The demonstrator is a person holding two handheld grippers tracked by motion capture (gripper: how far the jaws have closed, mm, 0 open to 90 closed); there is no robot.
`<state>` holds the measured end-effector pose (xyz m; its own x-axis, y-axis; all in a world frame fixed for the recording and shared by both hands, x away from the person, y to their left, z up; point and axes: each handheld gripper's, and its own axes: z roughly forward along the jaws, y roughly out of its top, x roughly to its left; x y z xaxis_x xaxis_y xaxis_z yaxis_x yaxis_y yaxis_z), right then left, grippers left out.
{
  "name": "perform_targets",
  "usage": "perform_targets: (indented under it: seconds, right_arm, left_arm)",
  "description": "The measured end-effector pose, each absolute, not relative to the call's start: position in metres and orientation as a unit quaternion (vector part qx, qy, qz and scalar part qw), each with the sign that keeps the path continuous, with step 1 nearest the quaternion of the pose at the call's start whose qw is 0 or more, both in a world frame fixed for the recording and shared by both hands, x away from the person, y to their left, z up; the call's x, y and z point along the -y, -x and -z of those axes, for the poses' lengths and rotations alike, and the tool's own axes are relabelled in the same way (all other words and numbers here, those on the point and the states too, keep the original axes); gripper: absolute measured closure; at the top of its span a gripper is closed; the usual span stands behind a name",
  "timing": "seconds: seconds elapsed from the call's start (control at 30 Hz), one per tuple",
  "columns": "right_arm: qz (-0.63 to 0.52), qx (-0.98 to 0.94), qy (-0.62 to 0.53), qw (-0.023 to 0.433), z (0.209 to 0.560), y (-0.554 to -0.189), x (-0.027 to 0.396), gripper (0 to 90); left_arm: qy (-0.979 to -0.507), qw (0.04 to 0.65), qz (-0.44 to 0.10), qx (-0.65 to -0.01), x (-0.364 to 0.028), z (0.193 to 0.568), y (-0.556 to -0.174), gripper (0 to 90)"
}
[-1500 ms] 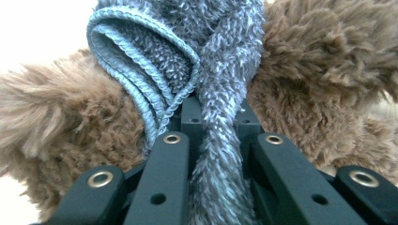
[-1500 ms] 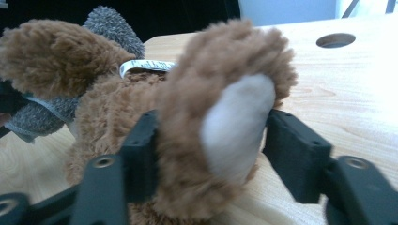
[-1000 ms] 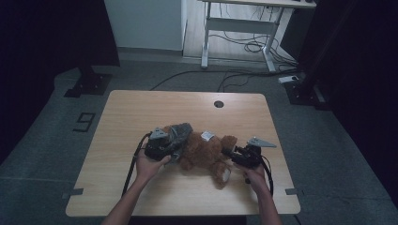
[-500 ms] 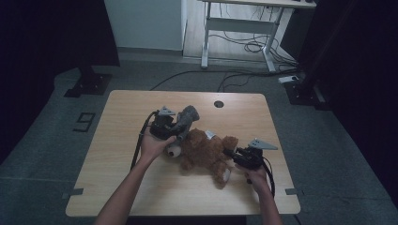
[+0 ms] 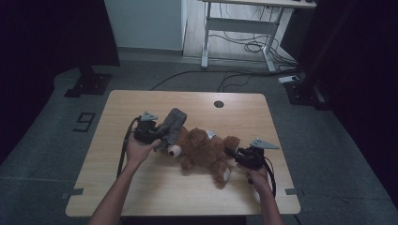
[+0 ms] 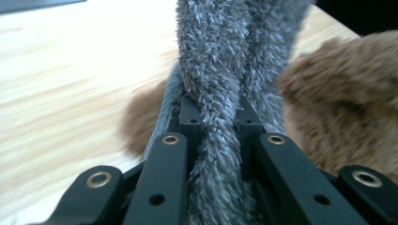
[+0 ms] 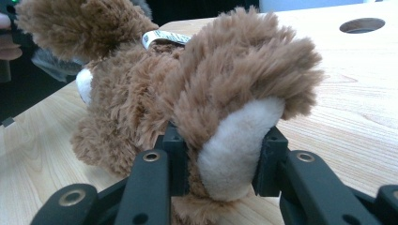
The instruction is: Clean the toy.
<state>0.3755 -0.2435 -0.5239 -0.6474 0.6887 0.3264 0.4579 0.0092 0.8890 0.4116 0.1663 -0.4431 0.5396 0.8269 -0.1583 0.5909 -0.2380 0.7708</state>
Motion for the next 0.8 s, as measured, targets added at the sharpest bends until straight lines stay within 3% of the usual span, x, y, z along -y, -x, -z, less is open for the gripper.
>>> perform_targets:
  seconds: [0.23, 0.47, 0.63, 0.8]
  right_arm:
    - [-0.576, -0.699, -0.412, 0.099, 0.527, -0.377, 0.242, 65.2]
    - [-0.578, -0.700, -0.406, 0.101, 0.527, -0.375, 0.243, 65.2]
    - [-0.580, -0.697, -0.409, 0.102, 0.528, -0.375, 0.244, 65.2]
    - [-0.579, -0.699, -0.408, 0.104, 0.527, -0.374, 0.245, 65.2]
  left_arm:
    - [-0.767, 0.434, -0.132, -0.454, -0.175, 0.444, -0.406, 78.8]
    - [-0.792, 0.458, -0.119, -0.387, -0.113, 0.418, -0.397, 78.8]
    - [-0.812, 0.425, -0.129, -0.378, -0.072, 0.424, -0.403, 78.7]
    - [-0.809, 0.390, -0.154, -0.413, -0.086, 0.431, -0.417, 78.7]
